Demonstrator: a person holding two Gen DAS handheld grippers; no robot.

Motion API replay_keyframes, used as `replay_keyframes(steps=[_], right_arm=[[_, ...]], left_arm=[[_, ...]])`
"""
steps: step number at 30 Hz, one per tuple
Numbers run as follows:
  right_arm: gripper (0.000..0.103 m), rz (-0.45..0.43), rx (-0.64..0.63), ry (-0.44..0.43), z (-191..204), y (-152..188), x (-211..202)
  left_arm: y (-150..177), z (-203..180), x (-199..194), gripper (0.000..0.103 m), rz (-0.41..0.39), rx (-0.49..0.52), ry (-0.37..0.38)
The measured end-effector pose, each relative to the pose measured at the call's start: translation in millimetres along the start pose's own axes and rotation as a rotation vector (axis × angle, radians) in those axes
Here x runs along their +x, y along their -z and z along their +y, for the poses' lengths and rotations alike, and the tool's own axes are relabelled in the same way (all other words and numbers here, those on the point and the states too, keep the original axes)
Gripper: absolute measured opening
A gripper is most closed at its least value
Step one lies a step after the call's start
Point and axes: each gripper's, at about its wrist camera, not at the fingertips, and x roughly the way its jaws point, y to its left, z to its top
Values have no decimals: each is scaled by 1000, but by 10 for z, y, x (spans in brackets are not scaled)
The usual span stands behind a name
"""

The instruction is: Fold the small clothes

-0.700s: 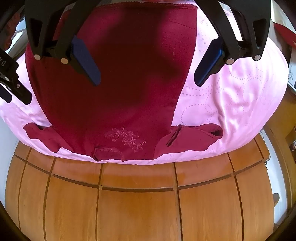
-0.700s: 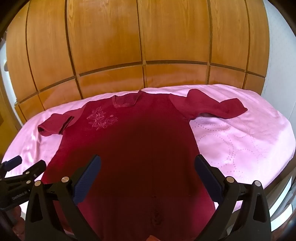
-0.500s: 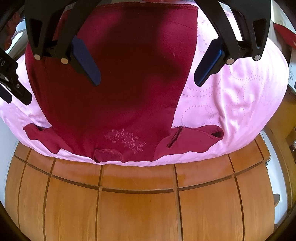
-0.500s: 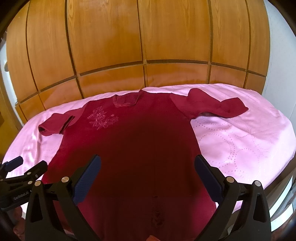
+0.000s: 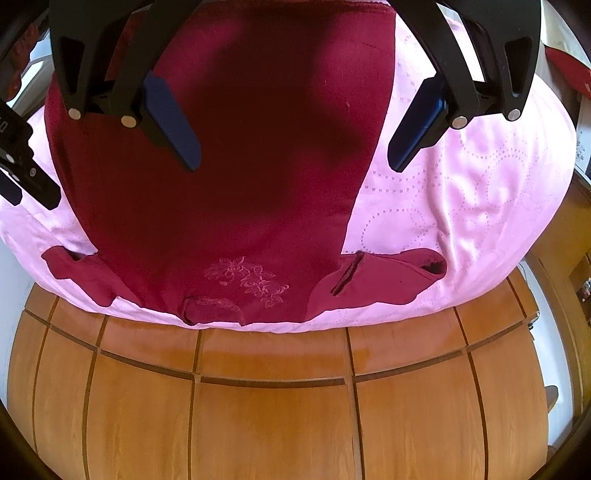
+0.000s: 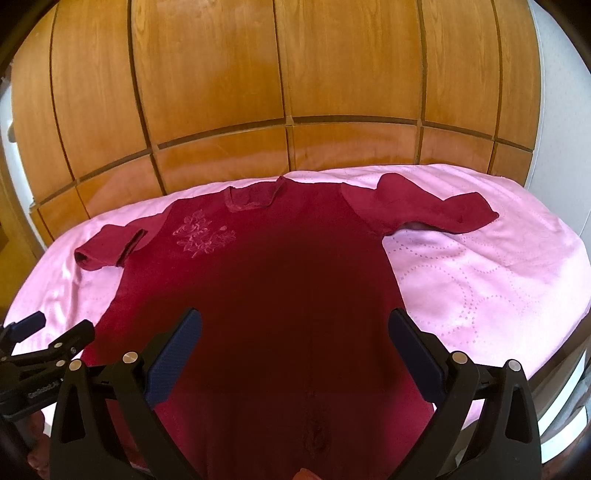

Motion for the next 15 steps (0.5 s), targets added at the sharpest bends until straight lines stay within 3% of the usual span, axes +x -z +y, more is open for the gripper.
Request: replay_keyframes(steps=[8, 15], right_arm=[[100, -14, 12, -50, -134, 2, 168], [100, 106, 6, -41, -284, 36, 511]], left_arm=[[-67, -69, 235, 101, 29, 26, 9], [-185, -149, 616, 101, 71, 81, 24]])
